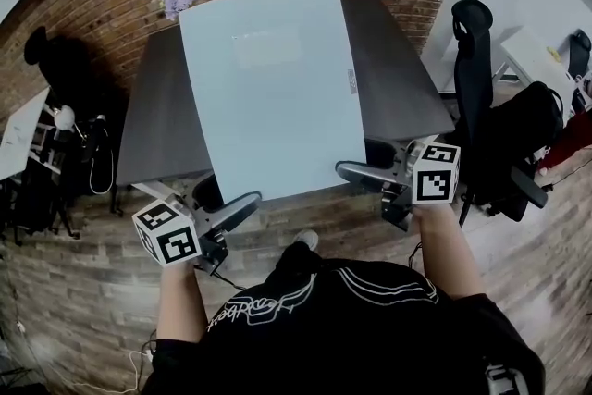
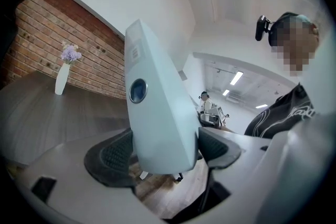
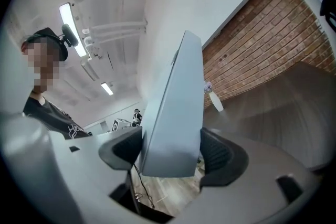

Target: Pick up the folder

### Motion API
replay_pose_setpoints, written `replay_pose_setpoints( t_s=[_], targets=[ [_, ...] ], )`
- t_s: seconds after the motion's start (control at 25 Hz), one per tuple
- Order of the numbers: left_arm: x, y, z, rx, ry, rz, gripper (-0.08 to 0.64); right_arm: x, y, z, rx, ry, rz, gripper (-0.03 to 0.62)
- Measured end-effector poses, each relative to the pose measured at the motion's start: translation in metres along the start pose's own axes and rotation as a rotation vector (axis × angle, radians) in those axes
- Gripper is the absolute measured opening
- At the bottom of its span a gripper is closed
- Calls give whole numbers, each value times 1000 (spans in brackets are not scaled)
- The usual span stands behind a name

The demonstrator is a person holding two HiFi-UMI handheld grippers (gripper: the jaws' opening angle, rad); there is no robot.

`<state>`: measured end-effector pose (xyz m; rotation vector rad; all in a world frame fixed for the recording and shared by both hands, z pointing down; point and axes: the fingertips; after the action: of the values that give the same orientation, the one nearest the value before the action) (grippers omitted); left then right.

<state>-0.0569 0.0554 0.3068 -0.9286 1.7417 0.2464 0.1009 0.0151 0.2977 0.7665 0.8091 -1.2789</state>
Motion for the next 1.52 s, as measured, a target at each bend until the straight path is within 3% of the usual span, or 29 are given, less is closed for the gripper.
replay_pose_setpoints(
  t_s=[0.32, 1.52],
  targets=[
    [4, -5, 9, 2, -31, 8, 367, 6, 10, -6, -13, 50, 5, 298],
    [1, -27, 21, 30, -25, -7, 367, -1, 33, 9, -4, 2, 2, 298]
  ],
)
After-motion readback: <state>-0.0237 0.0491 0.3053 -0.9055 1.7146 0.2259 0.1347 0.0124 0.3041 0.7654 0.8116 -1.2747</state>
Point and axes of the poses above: the fingertips, and each gripper's own axes: y backward along the fingers, z to its right, x out of its top, and after that the axes turned 11 degrees about x, right-handed
